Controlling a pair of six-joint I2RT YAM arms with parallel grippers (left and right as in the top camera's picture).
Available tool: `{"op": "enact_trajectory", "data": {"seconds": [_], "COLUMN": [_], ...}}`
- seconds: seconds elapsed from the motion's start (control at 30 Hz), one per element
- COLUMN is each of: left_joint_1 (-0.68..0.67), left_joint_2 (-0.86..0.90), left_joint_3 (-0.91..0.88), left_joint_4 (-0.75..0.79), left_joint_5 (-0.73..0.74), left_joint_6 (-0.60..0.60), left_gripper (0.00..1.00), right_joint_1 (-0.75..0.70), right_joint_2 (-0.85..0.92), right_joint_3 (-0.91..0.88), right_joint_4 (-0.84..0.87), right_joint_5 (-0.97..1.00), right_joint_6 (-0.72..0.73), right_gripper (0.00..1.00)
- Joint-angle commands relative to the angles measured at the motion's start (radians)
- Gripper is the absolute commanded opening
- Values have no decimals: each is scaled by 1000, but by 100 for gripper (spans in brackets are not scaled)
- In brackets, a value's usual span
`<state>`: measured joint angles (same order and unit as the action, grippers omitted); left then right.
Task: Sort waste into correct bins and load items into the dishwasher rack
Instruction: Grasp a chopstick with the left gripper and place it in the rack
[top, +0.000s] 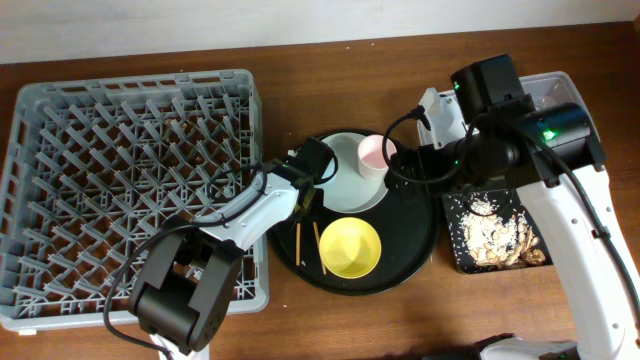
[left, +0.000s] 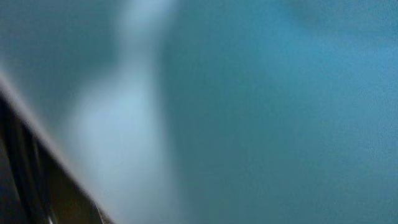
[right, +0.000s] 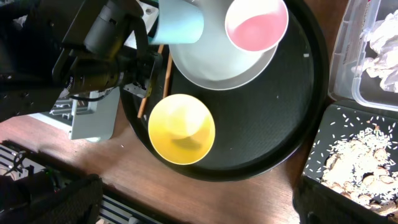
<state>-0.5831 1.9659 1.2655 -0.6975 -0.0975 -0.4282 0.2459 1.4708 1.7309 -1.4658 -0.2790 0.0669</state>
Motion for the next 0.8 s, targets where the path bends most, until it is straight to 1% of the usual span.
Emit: {"op": "enact_trajectory", "data": {"seconds": [0.0,0.07,0.23,0.33,0.37,0.4,0.47,0.5,0.57,0.6,0.7,0.77], "left_joint_1": [-3,-3,-3,14,31,67,129,170,218,235,245,246], "left_joint_2": [1,-55,-278,-367,-385,-405,-414,-410,-406,-404,-376,-321], "left_joint_3": [-12,-5,-2,-2,-2,-2,-2,-3,-3,-4,-5,-5], "left_joint_4": [-14,-18,-49,-94,-105,-116,-131,-131,-146,-150,-148,-140], "left_joint_5": [3,3,3,-47,-70,-103,-142,-142,-142,-137,-128,-129], "left_joint_6": [2,2,2,3,3,30,44,80,97,138,154,154], "left_gripper": [1,1,1,1,1,1,1,1,1,0,0,0], "right_joint_1": [5,5,5,5,5,5,5,5,5,5,5,5], "right_joint_2": [-3,-3,-3,-3,-3,-3,-3,-3,-3,-3,-3,-3], "right_joint_3": [6,6,6,6,6,6,6,6,6,6,6,6], "right_joint_4": [0,0,0,0,0,0,0,0,0,0,0,0], "right_joint_5": [-5,-5,-5,-5,-5,-5,-5,-5,-5,-5,-5,-5], "right_joint_6": [-11,-11,-11,-11,-11,-11,-11,-11,-11,-11,-11,-11], "right_gripper": [99,99,99,99,99,99,99,99,99,99,99,99]}}
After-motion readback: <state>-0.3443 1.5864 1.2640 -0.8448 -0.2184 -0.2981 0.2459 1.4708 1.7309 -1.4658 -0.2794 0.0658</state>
